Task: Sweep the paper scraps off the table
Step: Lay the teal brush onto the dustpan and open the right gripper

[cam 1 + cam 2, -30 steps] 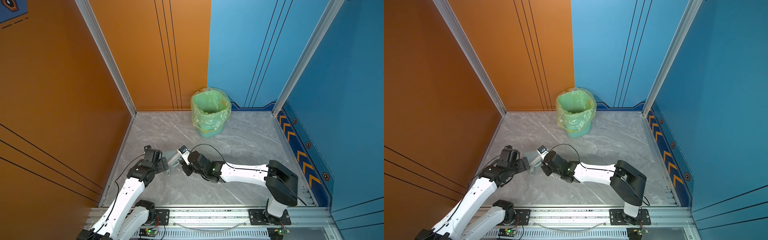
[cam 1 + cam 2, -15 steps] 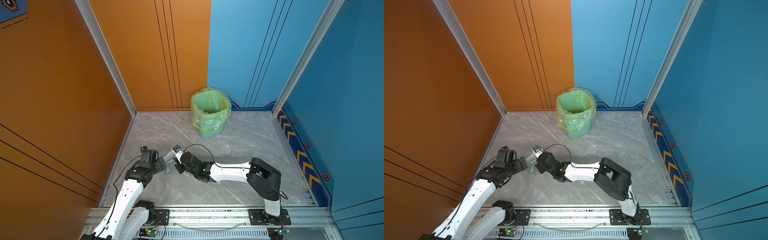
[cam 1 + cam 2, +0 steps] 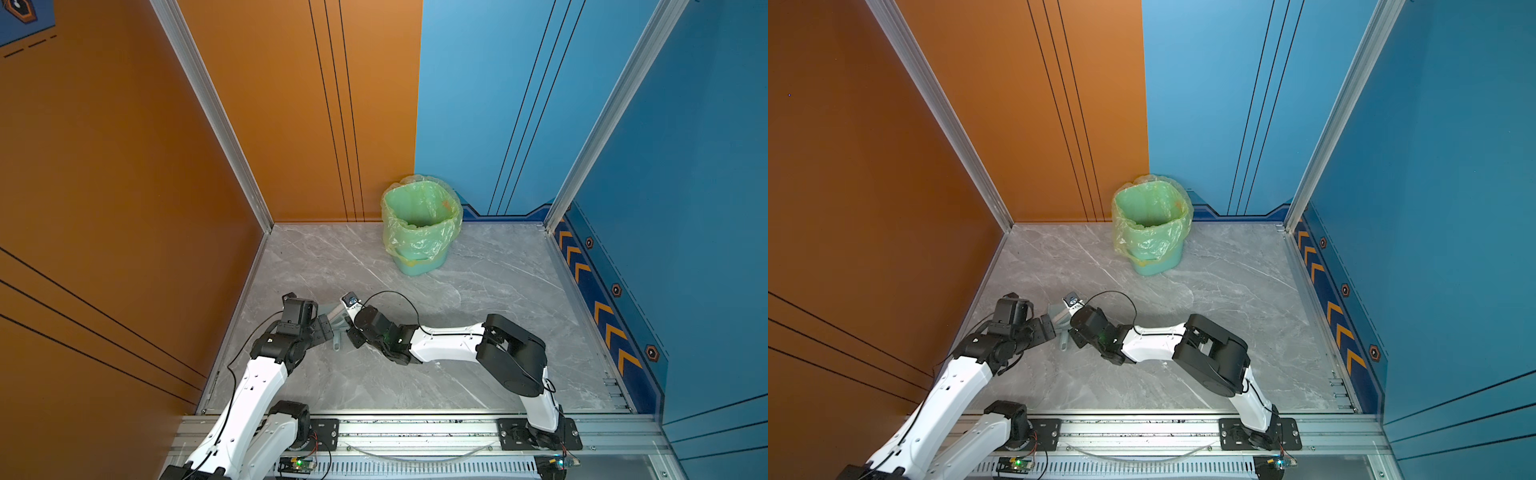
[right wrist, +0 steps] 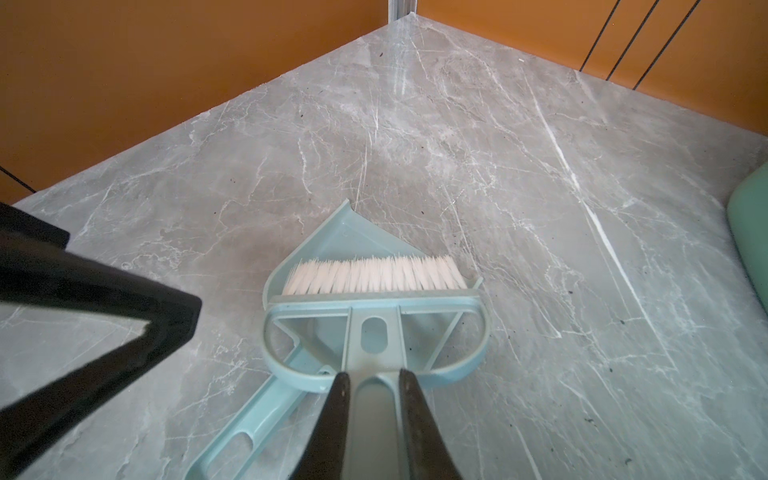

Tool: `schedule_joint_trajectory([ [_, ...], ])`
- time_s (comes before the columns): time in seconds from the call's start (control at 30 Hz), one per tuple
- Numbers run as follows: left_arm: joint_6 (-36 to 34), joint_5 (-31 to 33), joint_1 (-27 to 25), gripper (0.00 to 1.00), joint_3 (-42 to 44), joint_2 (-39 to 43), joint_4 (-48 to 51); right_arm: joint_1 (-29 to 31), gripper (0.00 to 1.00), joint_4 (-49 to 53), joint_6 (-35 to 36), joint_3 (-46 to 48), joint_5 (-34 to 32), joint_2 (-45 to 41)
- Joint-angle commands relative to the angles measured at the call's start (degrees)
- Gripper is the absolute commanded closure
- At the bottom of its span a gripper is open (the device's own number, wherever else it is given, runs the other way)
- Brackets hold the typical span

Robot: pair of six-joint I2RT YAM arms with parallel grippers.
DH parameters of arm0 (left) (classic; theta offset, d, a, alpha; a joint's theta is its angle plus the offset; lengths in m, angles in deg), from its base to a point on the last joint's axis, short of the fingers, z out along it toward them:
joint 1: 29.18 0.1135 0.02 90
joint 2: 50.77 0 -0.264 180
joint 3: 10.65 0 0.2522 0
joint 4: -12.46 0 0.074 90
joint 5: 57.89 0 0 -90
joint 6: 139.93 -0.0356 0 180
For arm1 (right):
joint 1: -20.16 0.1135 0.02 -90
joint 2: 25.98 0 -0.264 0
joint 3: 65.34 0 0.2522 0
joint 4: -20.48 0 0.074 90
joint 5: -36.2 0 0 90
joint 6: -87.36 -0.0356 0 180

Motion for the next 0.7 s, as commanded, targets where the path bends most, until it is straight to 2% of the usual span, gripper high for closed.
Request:
schedule_joint_trajectory([
  [0.0,-0.4,-1.2,0.7,0.02,0.9,-0.4,0.2,0.0,0.76,-0.7,-1.0,-1.5,-2.0,1.0],
  [0.67,-0.8,-1.7,0.7,0.02,0.7,-1.6,0.1,0.5,0.68,0.1,-2.2,0.5,-1.5,1.7],
])
